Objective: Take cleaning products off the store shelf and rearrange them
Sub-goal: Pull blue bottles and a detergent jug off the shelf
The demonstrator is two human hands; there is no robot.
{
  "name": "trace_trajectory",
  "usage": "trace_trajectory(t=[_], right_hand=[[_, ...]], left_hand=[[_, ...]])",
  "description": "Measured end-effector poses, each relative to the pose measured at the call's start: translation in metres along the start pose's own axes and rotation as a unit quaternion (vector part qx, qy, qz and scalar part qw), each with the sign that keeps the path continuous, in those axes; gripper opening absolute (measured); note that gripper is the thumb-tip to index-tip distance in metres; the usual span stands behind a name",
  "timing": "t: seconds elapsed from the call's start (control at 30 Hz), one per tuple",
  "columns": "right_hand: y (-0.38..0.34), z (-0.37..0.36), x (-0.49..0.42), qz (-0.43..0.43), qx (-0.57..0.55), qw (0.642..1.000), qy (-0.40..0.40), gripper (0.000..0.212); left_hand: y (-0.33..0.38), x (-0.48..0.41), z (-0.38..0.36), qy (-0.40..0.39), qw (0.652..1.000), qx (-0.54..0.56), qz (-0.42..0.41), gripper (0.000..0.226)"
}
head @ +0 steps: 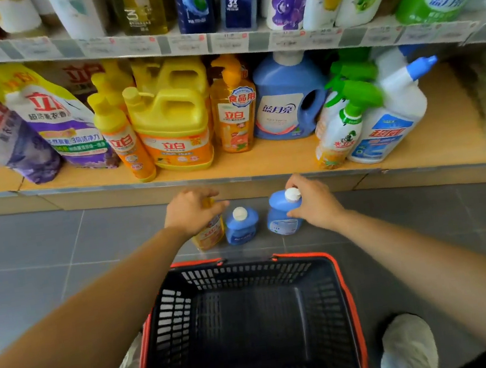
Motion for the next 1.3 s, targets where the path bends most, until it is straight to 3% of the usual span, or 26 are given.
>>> trace_trajectory(t=[0.27,0.43,0.53,0.67,0.9,1.0,1.07,1.1,1.17,1.3], right_hand=[[0.037,-0.054,0.001,-0.078,-0.054,0.995,0.014,0.048],[0.021,-0.026,-0.016,-0.060,-0.083,0.995,0.022,0.038],[0.006,0.022,-0.049,-0.053,-0.144,0.981,0.114,0.060],[-0.003,0.063,-0.096,-0.077,-0.285,0.937,0.186,0.091],[-0.008,0.054,-0.104,-0.043,-0.298,0.938,0.172,0.088],[-0.003,0.042,-0.090,-0.049,-0.260,0.956,0.130,0.056],[0.003,0.050,-0.070,-0.080,-0.214,0.945,0.233,0.029],[0.006,0.057,-0.060,-0.101,-0.199,0.926,0.305,0.026],[0.007,0.068,-0.052,-0.127,-0.209,0.895,0.373,0.040],[-0.002,0.074,-0.088,-0.069,-0.333,0.902,0.266,0.062]], left_hand=[[-0.011,-0.002,-0.010,0.089,0.995,-0.038,-0.009,0.040],[-0.013,-0.005,-0.010,0.127,0.992,-0.019,-0.011,0.032],[-0.014,-0.005,-0.010,0.130,0.991,-0.010,-0.006,0.030],[-0.016,-0.005,-0.012,0.137,0.991,0.000,-0.008,0.028],[-0.020,-0.007,-0.015,0.161,0.987,0.006,-0.015,0.023],[-0.020,-0.007,-0.016,0.166,0.986,0.003,-0.024,0.022],[-0.019,-0.006,-0.016,0.166,0.986,0.003,-0.024,0.022],[-0.019,-0.005,-0.017,0.165,0.986,0.004,-0.022,0.022],[-0.019,-0.005,-0.017,0.162,0.987,0.006,-0.020,0.022],[-0.021,-0.005,-0.018,0.144,0.989,0.015,-0.017,0.021]])
Point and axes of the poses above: each hand's wrist, its own x-axis away from the middle knuckle, its own z-axis out of the back of the hand, y = z × x, the point moved 7 cm from there along -x, towards the middle knuckle, and after that the axes turned 7 degrees about -y, right-handed, at the moved point
